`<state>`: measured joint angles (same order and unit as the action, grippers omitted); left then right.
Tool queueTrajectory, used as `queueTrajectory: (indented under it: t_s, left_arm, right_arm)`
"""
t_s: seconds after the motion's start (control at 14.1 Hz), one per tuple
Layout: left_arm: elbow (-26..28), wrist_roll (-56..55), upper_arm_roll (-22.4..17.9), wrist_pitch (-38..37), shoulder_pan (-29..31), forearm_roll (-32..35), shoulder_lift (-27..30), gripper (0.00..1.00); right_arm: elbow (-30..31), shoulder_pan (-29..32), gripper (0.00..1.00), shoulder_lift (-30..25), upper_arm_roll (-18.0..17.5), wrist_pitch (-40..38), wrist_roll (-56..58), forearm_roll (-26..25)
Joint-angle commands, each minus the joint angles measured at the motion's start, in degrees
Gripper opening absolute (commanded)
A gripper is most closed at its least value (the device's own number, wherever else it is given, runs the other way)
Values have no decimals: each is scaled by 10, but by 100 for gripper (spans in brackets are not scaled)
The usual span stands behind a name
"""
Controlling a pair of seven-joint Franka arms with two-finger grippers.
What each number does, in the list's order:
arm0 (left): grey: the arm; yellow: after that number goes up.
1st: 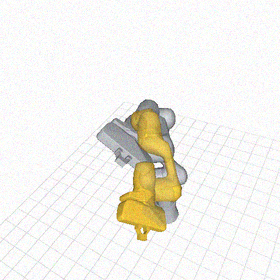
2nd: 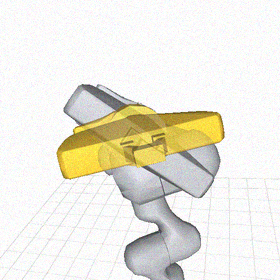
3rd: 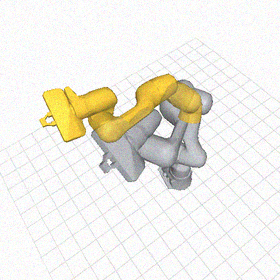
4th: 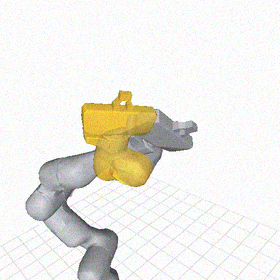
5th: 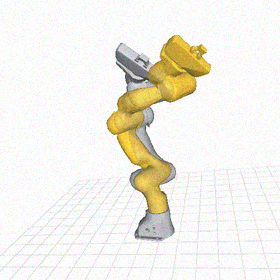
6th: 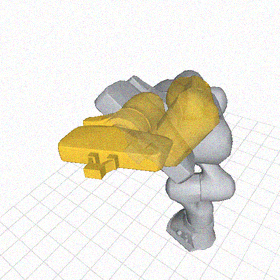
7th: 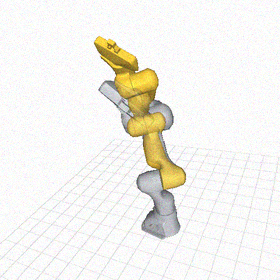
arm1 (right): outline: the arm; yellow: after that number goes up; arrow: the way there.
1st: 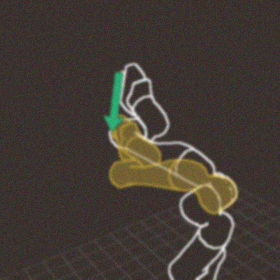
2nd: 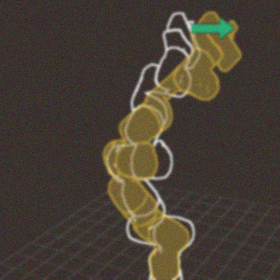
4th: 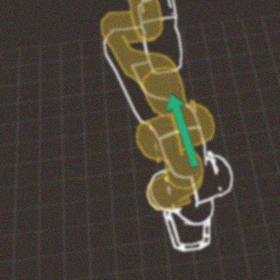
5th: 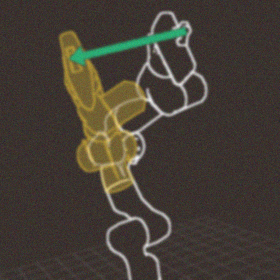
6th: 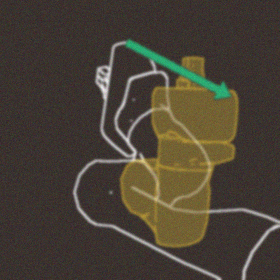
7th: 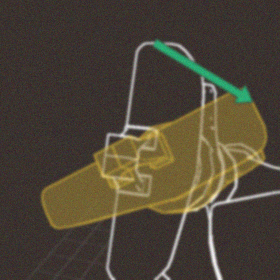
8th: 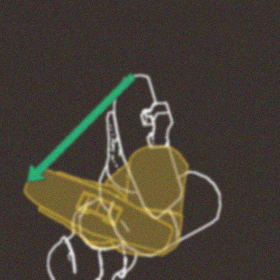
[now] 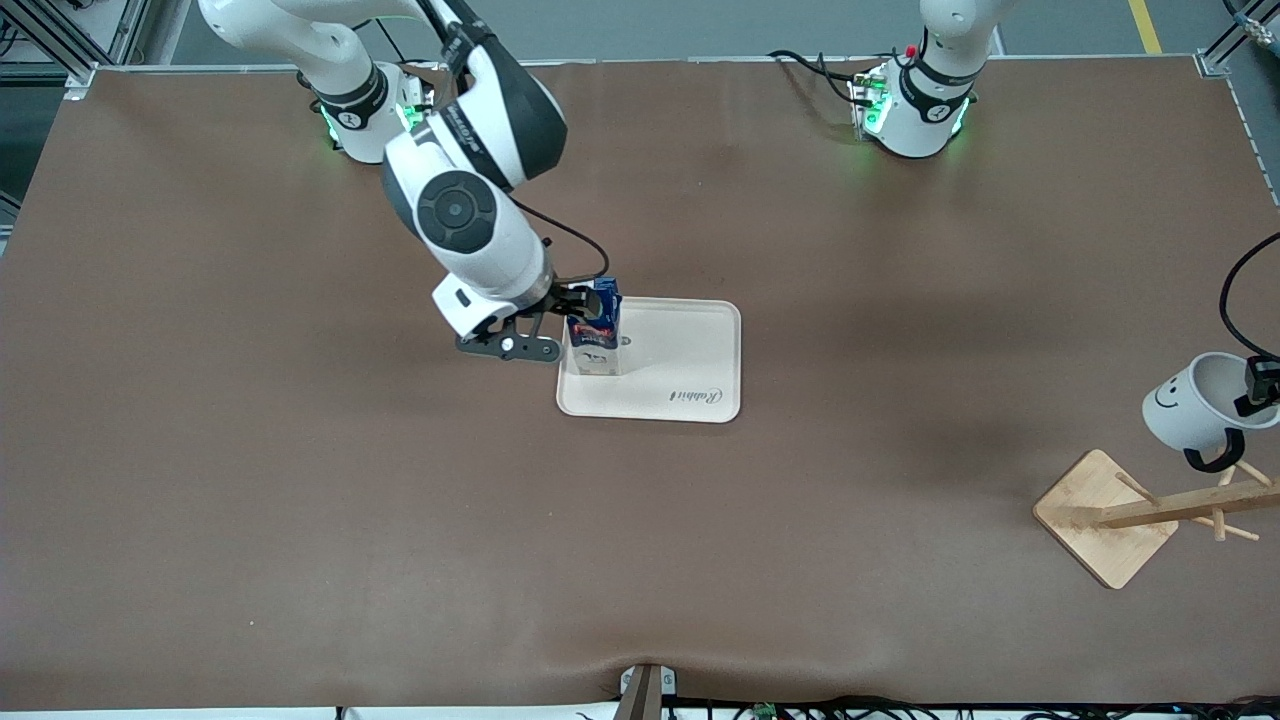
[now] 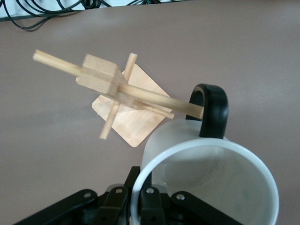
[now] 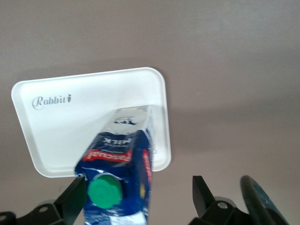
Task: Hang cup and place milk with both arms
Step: 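Hang the mug on the stand while the right gripper grasps the milk, then lift the milk carton off the tray with the right gripper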
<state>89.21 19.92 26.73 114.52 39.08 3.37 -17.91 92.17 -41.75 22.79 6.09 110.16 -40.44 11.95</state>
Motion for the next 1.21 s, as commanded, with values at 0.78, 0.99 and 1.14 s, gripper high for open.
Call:
queueTrajectory:
  t_s: [0.78,0.99,1.14]
  left_arm:
    - [-43,18,12,-2,20,-14,-34,100]
    - [-39,-38,35,-29,18,-14,-5,100]
    - [-40,-69,46,-70,18,-13,14,100]
  right_arm:
    - [-8,-35,0,39,10,26,-39,-2]
    - [-69,14,0,34,10,-61,-36,8]
    - [-134,67,0,35,9,-163,-30,10]
